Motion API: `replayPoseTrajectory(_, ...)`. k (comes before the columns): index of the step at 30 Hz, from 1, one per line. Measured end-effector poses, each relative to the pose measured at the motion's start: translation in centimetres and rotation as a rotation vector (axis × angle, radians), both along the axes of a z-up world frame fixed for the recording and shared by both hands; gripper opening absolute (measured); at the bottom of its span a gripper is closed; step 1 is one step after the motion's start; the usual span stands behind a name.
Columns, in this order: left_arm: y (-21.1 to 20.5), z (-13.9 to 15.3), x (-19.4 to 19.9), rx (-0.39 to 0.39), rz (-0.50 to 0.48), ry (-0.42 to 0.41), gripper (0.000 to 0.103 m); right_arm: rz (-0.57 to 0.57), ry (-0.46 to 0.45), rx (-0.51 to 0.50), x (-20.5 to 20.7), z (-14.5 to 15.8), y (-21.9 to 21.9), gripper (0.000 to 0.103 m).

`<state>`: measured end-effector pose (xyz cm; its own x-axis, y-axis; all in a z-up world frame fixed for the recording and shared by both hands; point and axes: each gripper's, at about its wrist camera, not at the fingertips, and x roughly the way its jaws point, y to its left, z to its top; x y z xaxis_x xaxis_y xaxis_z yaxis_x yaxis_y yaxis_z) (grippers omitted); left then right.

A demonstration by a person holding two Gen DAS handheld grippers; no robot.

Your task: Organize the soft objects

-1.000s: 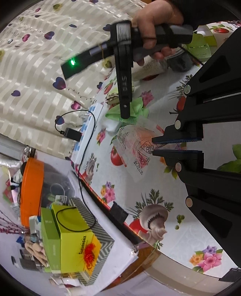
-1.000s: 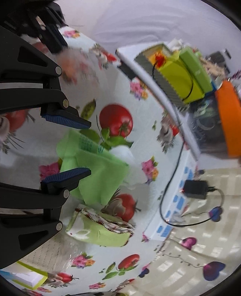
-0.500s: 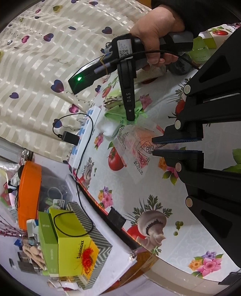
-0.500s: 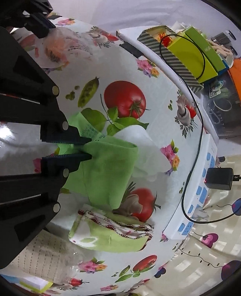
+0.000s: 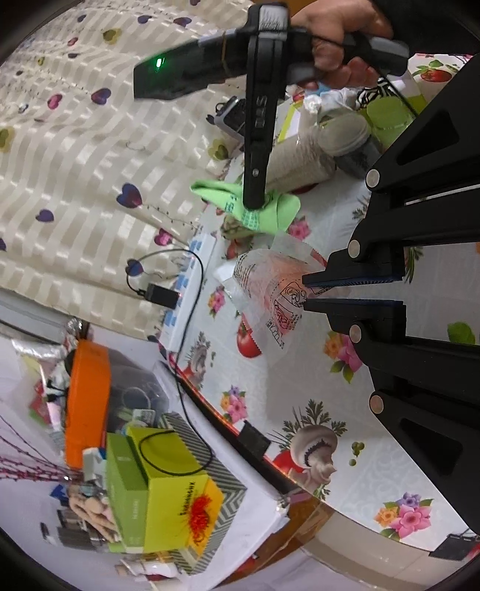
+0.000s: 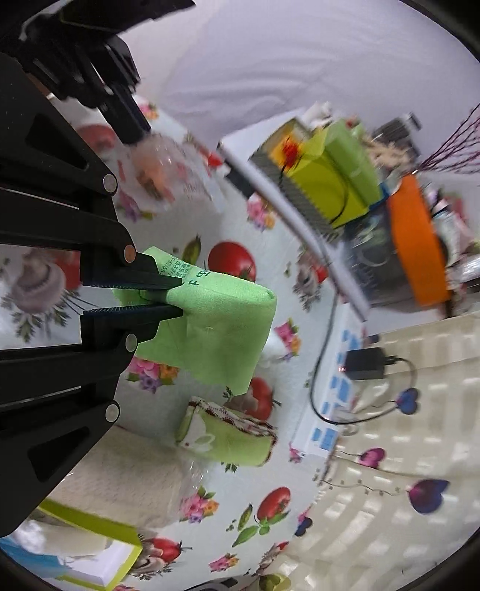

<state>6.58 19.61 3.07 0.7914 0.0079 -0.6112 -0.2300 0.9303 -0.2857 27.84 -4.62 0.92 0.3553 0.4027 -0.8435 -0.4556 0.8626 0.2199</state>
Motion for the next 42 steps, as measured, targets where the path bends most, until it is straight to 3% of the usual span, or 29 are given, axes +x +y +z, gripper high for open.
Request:
replayPoseTrajectory(13, -5.8, 3.1, -0.5, 0.044, -0.126, -0.051, 0.006, -0.060, -0.180, 0.138, -8.5, 5.2, -6.0, 0.008)
replayPoseTrajectory(26, -11.5, 4.0, 0.5, 0.072, -0.254, -0.053, 0.006, -0.145, -0.235, 0.150, -12.8, 5.8, -11.1, 0.008)
replayPoseTrajectory(42, -14.8, 4.4, 1.5, 0.095, -0.322, -0.048, 0.006, -0.202, -0.270, 0.141, -15.0, 5.5, -14.0, 0.008)
